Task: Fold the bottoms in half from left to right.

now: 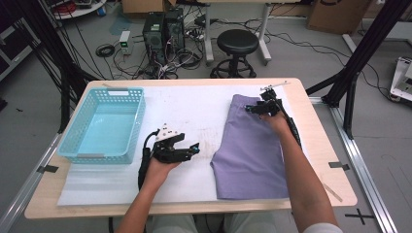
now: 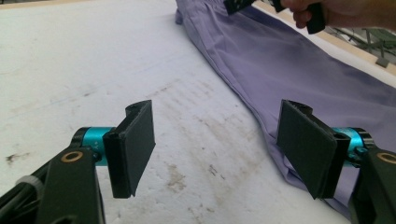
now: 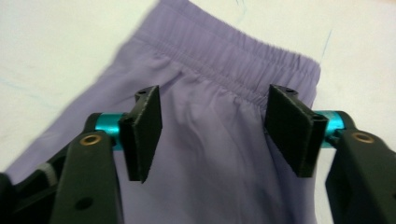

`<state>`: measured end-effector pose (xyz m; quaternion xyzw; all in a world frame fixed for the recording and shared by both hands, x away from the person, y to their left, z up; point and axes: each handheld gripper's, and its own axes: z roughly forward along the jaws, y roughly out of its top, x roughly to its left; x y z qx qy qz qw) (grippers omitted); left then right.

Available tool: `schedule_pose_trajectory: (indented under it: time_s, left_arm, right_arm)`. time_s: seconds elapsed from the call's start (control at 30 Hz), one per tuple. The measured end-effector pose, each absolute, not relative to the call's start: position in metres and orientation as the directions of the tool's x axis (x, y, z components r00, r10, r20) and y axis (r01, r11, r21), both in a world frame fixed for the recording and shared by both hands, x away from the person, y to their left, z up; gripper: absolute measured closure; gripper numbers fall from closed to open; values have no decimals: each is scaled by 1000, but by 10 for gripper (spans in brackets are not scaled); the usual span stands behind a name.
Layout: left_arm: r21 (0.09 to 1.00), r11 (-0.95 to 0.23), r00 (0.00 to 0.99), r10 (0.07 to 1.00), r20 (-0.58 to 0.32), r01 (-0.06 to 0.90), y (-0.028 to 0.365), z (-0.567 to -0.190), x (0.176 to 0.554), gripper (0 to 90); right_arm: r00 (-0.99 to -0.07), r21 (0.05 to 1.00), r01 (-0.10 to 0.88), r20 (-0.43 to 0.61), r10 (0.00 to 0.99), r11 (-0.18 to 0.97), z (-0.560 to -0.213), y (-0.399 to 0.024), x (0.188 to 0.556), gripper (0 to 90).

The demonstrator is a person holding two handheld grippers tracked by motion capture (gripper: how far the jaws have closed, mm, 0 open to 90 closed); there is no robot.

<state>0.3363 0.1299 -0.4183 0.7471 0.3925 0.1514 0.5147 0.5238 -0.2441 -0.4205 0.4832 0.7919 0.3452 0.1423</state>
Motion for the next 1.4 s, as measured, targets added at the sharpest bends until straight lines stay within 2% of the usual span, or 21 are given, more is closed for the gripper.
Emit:
schedule_pose_trajectory:
  time_s: [0.07,0.2,0.4,0.57,0.73,0.97,1.07,1.17,1.2,1.33,1.4]
  left_arm:
    - [885,-174,642,748,-166,431,129,-418,335,281]
    - [887,-189,645,750,-146,421,127,-415,330,281]
    - [886,-189,642,753,-147,424,126,-413,328,281]
    - [888,-179,640,753,-153,423,129,-413,329,281]
    - [891,-176,649,744,-158,418,128,-413,328,281]
    - [893,-167,651,740,-167,418,131,-413,326,281]
    - [895,-162,652,740,-168,415,132,-413,326,281]
    - [897,-153,650,740,-174,414,133,-413,327,281]
    - [897,-152,650,739,-175,415,133,-413,327,281]
    - [899,-150,654,735,-178,412,132,-414,327,281]
    - [898,-156,659,731,-175,412,131,-414,327,281]
  right_arm:
    - [-474,652,689,75,877,317,-426,-244,534,446]
    - [-426,668,691,65,902,278,-433,-252,542,505]
    - [-429,697,671,88,899,252,-429,-255,541,428]
    - [-468,749,610,78,880,258,-411,-245,530,451]
    - [-539,732,593,51,841,335,-420,-207,526,457]
    - [-520,671,617,-46,853,412,-438,-172,534,448]
    - [-535,689,613,3,845,386,-432,-176,531,428]
    - [-514,740,598,60,856,308,-418,-199,522,430]
    - [-502,735,608,62,863,300,-413,-208,520,448]
    - [-454,710,600,-75,888,368,-411,-246,508,777]
    - [-397,664,670,-55,916,331,-417,-262,507,823]
